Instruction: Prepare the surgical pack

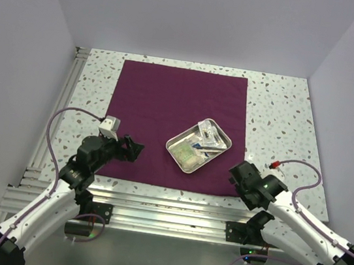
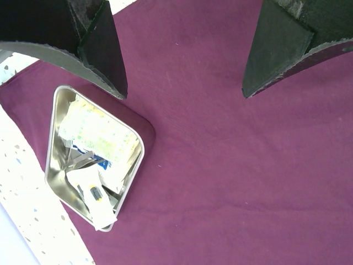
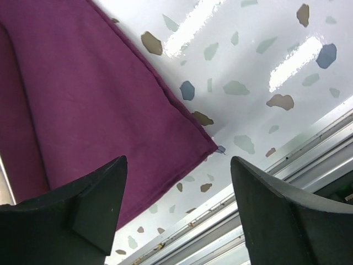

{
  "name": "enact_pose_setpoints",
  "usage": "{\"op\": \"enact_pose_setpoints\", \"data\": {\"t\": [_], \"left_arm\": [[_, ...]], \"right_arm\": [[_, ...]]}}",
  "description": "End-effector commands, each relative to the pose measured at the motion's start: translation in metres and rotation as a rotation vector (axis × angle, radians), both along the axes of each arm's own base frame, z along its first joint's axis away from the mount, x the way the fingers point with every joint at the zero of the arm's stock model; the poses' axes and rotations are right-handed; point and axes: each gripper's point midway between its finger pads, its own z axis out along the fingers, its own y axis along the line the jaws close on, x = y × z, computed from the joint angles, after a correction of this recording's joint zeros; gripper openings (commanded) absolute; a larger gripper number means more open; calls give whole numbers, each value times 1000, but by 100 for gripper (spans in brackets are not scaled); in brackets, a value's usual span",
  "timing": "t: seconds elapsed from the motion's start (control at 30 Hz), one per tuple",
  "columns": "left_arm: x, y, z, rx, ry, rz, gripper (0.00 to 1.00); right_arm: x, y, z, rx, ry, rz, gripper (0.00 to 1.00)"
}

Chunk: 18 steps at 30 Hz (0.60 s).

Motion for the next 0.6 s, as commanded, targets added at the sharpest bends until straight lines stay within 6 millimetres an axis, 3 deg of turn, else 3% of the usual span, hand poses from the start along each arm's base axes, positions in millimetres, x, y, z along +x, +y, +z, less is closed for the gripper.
{"op": "enact_pose_setpoints", "data": {"t": [0.0, 0.4, 0.57], "left_arm": [[3, -4, 11, -2, -56, -23, 89], [4, -4, 9, 0, -47, -21, 89], [4, -4, 10, 1, -49, -18, 89]], "right_arm": [[-5, 1, -8, 29, 15, -40, 78], [-5, 4, -34, 0, 75, -56, 63], [3, 2, -35, -27, 51, -65, 59]]}}
